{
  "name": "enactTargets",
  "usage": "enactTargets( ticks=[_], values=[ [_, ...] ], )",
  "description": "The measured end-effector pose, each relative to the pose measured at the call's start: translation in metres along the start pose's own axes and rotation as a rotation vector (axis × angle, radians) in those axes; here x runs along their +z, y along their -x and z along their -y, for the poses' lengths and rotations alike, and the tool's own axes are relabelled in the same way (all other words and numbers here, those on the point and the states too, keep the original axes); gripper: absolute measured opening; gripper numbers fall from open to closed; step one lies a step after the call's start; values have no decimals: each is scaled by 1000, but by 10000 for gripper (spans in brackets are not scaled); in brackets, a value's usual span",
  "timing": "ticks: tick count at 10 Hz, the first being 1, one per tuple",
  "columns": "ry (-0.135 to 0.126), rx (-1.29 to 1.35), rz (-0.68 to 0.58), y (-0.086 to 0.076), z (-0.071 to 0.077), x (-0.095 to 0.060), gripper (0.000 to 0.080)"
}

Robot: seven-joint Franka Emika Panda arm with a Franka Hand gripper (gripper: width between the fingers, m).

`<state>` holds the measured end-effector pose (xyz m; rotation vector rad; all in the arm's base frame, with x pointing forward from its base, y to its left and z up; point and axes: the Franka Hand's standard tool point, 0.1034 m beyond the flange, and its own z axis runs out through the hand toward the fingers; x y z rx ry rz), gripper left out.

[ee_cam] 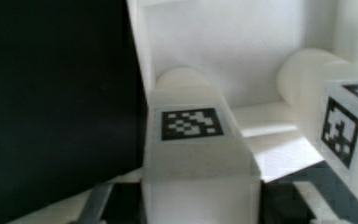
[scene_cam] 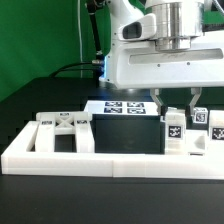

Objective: Assemble chair

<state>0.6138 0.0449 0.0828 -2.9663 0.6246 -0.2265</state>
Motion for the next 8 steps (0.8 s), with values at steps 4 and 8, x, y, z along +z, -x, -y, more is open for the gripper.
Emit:
enactTargets(
  ticks=[4, 8],
  values=[
    [17, 116, 3, 1, -5, -1, 301],
    [5, 91, -8, 0, -2, -15, 632]
  ],
)
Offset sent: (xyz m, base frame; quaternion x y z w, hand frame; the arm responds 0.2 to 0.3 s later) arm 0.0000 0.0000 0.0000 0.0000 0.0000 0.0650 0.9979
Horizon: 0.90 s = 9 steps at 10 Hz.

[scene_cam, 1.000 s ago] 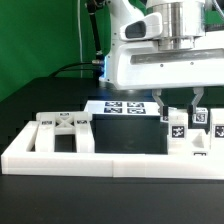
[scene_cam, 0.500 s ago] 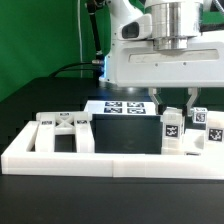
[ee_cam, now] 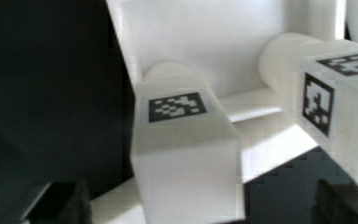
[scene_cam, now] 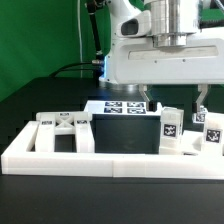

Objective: Assemble chair

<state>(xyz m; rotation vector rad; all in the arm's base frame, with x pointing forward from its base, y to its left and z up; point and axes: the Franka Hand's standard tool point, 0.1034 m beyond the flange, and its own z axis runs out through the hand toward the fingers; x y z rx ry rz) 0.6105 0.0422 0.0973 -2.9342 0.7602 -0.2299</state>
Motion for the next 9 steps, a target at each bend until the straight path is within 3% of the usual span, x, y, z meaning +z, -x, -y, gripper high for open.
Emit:
enactTargets(
  ticks=[4, 9],
  values=[
    [-6, -4, 7, 17, -3, -16, 649],
    [-6, -14, -8, 22, -2, -11, 649]
  ],
)
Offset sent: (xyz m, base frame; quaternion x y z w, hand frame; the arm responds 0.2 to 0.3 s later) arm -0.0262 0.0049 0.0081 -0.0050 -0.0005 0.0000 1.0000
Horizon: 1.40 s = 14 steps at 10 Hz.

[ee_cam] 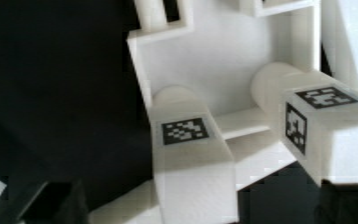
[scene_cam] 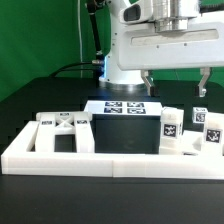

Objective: Assemble chair

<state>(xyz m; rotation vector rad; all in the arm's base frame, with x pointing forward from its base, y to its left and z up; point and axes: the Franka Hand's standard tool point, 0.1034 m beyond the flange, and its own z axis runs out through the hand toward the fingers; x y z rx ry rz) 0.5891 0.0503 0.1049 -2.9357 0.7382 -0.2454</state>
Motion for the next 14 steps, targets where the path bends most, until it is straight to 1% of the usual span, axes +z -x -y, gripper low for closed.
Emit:
enactTargets(
  ticks=[1, 2, 3, 5, 6, 8, 11, 12, 13, 14],
  values=[
    [-1, -11, -16, 7, 1, 6, 649],
    [7, -35, -18, 18, 7, 13, 649],
    [10, -47, -19, 23, 9, 20, 649],
    [17, -45, -21, 30, 8, 34, 649],
    [25, -57, -13, 34, 6, 40, 649],
    [29, -67, -15, 27, -4, 39, 649],
    [29, -70, -13, 28, -2, 40, 649],
    [39, -86, -7, 32, -4, 45, 649],
    [50, -85, 1, 34, -9, 52, 649],
    [57, -81, 3, 33, -13, 55, 649]
  ],
)
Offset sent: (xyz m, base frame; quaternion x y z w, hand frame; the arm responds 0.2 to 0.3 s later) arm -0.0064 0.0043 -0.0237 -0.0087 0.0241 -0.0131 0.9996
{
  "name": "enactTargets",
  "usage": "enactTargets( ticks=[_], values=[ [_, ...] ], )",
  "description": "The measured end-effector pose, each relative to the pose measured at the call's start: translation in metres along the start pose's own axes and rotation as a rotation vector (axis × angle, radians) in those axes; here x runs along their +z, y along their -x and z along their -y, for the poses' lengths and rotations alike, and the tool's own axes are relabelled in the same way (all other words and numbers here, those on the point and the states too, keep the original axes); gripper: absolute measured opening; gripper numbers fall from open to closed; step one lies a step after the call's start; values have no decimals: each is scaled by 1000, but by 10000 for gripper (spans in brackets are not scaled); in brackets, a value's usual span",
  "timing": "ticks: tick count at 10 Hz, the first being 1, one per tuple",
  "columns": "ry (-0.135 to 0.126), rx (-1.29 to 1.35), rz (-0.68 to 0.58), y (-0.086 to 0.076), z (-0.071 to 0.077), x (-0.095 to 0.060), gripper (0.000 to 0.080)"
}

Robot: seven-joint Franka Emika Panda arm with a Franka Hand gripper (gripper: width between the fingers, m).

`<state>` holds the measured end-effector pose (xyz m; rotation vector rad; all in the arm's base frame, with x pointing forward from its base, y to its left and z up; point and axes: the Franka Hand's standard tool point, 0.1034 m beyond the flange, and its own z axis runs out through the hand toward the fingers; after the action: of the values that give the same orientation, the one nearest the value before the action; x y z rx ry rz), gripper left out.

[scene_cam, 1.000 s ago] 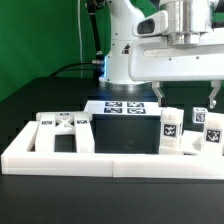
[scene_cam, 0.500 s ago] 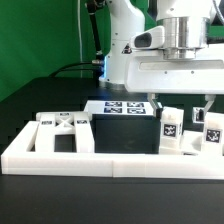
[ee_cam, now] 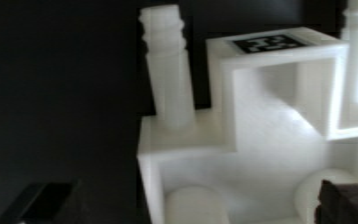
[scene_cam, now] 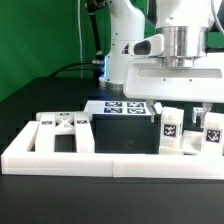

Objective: Assemble chair

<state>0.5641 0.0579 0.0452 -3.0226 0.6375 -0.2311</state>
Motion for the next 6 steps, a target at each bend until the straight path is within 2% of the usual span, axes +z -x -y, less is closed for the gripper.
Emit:
enactTargets(
  ticks=[4, 6],
  values=[
    [13, 1, 6, 5, -6, 16, 649],
    [18, -7, 16, 11, -4, 22, 649]
  ],
)
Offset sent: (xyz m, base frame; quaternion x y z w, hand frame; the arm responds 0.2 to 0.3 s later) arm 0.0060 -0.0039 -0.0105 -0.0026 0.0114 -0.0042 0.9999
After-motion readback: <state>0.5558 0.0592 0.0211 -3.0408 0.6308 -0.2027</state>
